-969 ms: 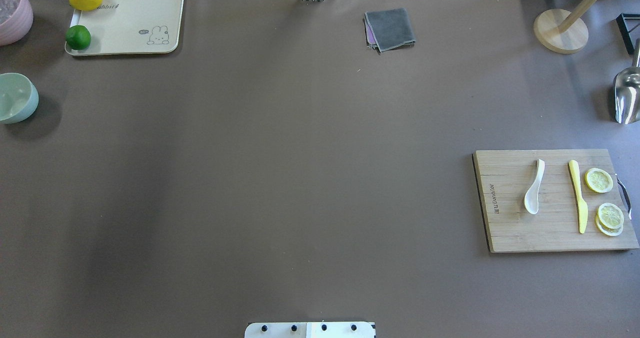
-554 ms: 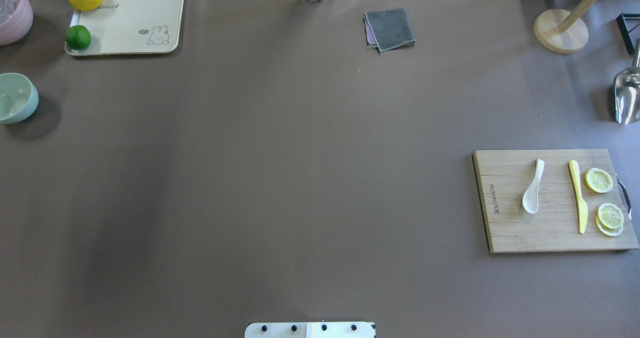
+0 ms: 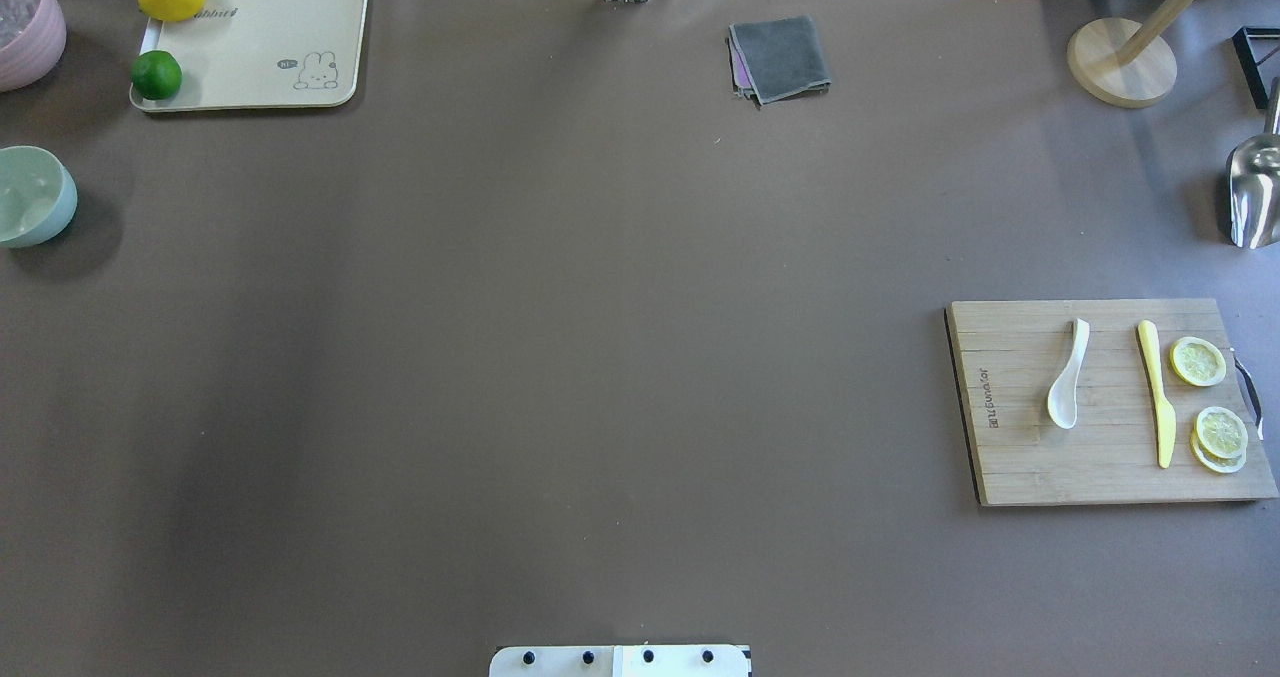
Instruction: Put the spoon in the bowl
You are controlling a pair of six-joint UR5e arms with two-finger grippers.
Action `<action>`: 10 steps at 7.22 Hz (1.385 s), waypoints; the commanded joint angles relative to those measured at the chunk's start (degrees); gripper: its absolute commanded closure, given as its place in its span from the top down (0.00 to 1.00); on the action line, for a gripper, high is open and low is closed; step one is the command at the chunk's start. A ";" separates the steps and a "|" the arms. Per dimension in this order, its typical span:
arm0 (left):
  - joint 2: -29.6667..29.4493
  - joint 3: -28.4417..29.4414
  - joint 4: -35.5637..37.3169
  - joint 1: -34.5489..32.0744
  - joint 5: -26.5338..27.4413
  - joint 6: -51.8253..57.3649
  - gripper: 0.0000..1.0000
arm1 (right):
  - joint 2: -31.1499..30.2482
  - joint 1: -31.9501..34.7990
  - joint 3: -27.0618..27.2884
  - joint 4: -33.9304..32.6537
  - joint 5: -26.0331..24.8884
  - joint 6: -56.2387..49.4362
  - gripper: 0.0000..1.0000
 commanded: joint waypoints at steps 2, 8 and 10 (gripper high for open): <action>-6.22 17.92 -21.99 1.80 0.28 -11.98 0.98 | 0.68 0.00 3.19 0.12 1.60 -0.17 1.00; -10.98 24.24 -22.62 11.29 8.02 -14.12 0.98 | 3.41 -3.25 3.20 1.08 0.28 7.04 1.00; -12.47 28.46 -22.53 15.32 8.11 -14.12 0.98 | 3.32 -3.25 3.03 1.26 0.11 6.77 1.00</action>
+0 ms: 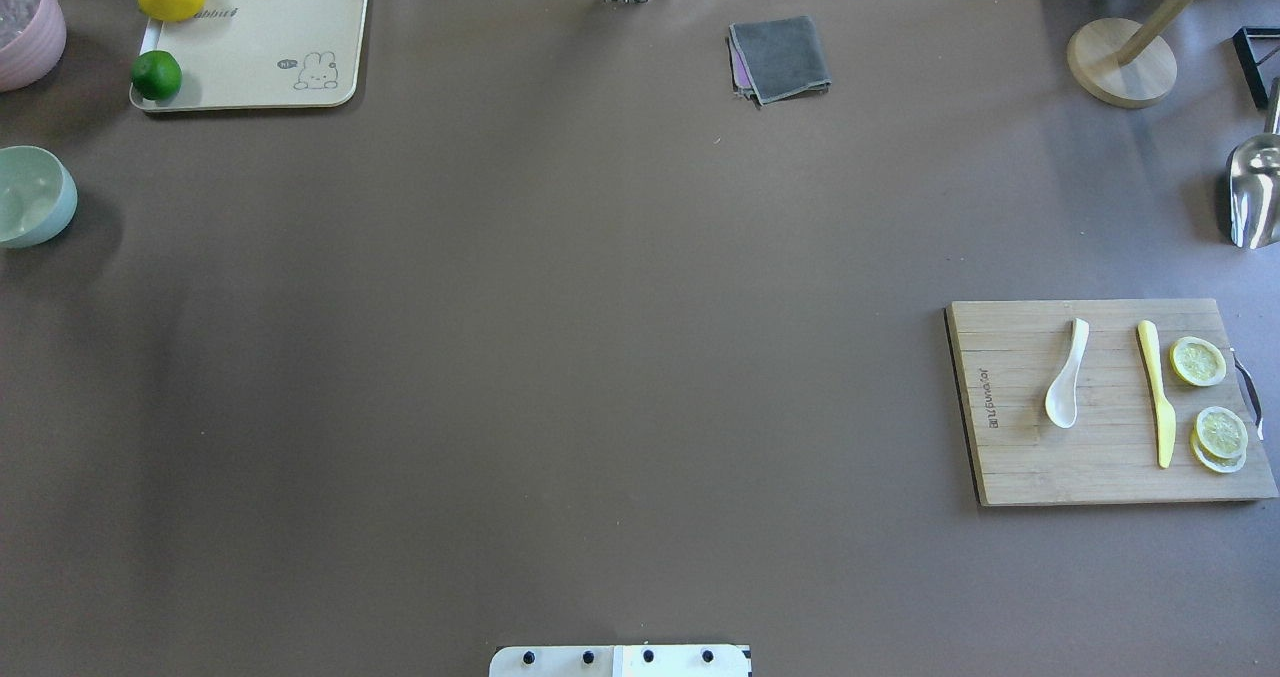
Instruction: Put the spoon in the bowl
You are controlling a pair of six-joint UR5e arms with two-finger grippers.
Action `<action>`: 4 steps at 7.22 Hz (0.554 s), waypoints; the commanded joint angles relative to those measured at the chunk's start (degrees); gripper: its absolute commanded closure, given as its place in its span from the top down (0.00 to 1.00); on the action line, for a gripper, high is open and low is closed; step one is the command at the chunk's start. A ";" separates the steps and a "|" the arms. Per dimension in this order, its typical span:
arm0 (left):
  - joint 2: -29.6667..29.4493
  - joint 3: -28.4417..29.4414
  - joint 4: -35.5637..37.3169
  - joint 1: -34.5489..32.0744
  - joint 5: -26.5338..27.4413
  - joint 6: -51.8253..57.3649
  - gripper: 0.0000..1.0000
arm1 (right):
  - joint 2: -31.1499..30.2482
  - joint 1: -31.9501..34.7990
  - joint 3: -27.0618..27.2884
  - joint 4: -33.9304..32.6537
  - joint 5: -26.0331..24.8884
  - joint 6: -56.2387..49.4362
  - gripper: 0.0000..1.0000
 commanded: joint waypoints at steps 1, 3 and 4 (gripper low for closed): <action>-0.91 3.07 -0.04 2.70 0.09 -0.05 0.98 | 0.07 -0.02 -0.21 0.13 0.43 0.14 1.00; -0.22 3.78 0.04 2.79 0.00 -0.05 0.97 | -0.02 -0.02 0.05 0.22 0.43 0.15 1.00; -0.12 3.78 0.04 2.70 0.00 -0.05 0.83 | -0.10 -0.02 0.14 0.22 0.78 0.23 1.00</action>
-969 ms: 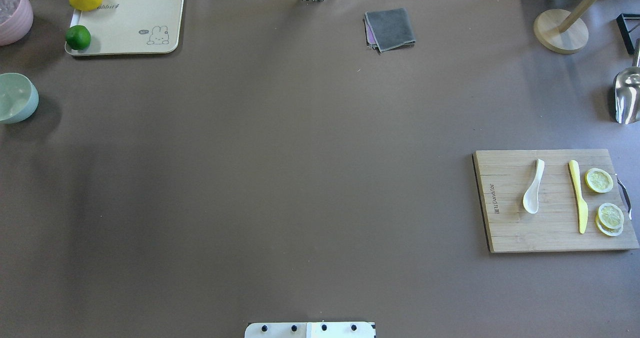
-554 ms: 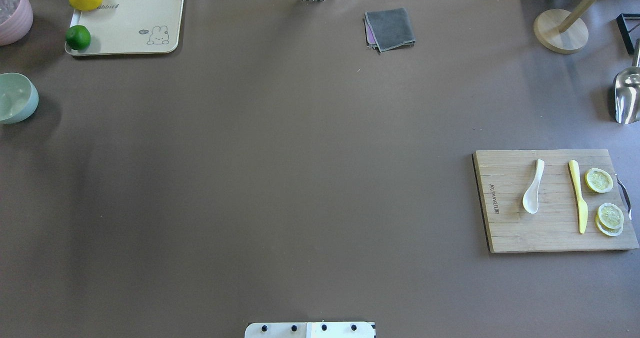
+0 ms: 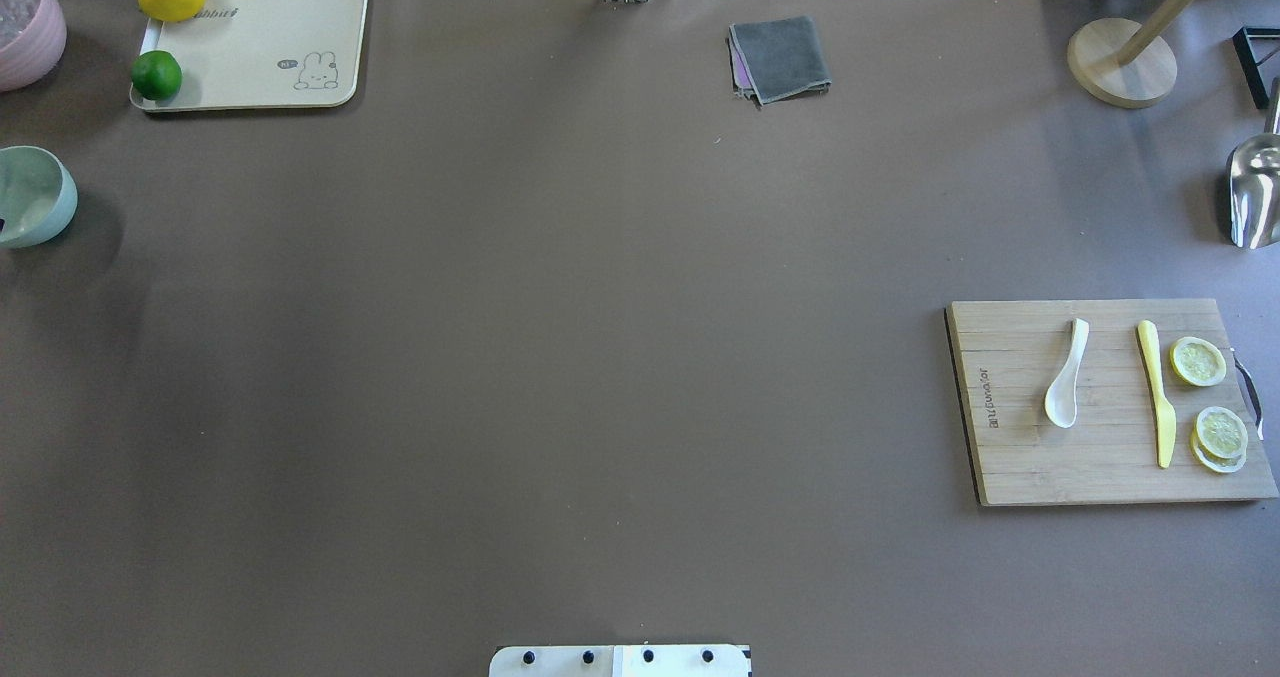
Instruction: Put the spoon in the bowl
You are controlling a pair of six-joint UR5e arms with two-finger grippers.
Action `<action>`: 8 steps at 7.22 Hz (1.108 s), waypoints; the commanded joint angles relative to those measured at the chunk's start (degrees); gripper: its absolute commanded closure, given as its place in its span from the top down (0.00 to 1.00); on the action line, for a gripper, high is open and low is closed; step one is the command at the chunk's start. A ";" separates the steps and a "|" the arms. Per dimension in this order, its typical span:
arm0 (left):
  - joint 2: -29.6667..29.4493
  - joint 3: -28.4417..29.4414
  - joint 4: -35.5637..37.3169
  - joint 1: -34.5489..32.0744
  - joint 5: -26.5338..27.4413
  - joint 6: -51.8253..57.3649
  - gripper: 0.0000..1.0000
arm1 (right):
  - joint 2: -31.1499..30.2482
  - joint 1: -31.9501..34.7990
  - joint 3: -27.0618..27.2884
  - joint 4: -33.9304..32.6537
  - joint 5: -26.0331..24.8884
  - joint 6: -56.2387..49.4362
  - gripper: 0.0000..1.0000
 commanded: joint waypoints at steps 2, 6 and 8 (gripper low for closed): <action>0.67 0.09 -0.17 0.09 -0.36 0.00 0.36 | 0.14 0.00 0.53 0.03 0.38 0.10 1.00; -1.42 -4.20 0.53 -0.69 -4.38 -12.52 0.00 | -0.39 0.00 0.97 -0.05 1.95 0.36 1.00; -2.74 -9.55 1.76 -1.49 -11.05 -20.43 0.00 | -0.39 0.09 1.40 0.12 5.65 0.01 1.00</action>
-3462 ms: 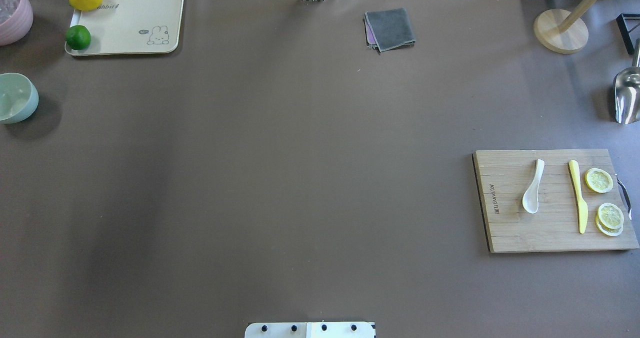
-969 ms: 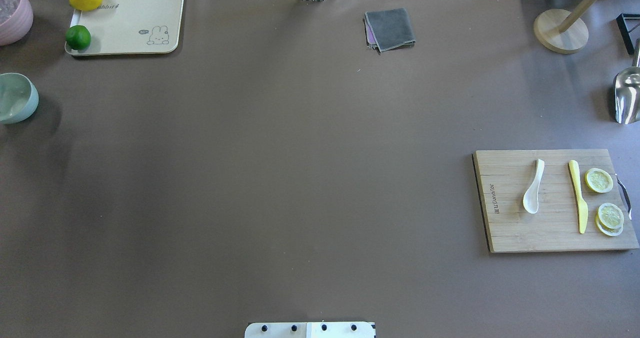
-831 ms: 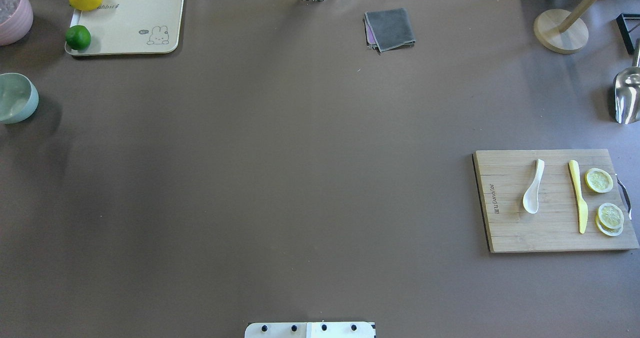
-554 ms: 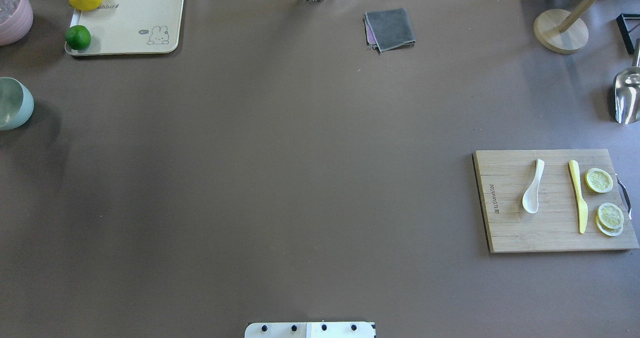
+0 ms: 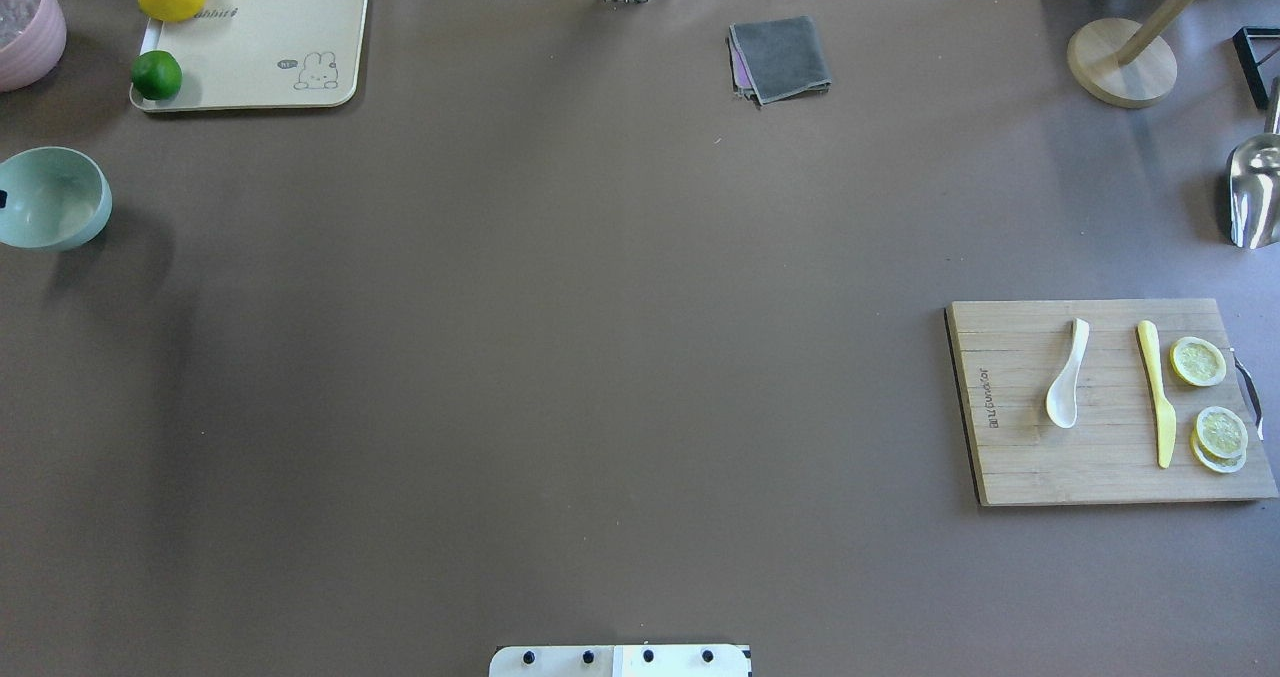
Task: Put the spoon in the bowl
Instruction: 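Grasp the pale green bowl with the left gripper and carry it toward table center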
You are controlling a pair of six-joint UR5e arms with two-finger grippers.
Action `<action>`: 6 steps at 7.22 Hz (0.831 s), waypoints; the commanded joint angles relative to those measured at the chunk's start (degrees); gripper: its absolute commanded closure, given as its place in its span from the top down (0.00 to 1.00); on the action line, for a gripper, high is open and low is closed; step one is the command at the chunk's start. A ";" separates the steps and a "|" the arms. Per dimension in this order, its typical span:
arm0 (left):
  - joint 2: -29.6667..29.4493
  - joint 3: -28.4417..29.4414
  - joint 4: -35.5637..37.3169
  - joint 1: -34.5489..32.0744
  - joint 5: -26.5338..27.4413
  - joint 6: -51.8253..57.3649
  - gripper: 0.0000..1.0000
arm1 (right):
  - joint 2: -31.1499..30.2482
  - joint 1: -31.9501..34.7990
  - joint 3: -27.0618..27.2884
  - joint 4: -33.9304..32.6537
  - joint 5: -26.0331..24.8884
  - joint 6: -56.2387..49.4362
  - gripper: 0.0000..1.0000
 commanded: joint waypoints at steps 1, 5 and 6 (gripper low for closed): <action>-2.58 -7.77 2.60 -0.38 -4.54 -13.95 0.00 | 0.19 0.08 0.53 0.01 0.84 0.33 1.00; -6.28 -30.15 16.62 14.49 4.35 -42.19 0.00 | -2.09 -0.10 7.97 0.01 -0.49 0.07 1.00; -10.46 -35.45 26.69 22.13 12.85 -46.77 0.00 | -3.40 -1.06 10.27 0.01 -0.31 0.07 1.00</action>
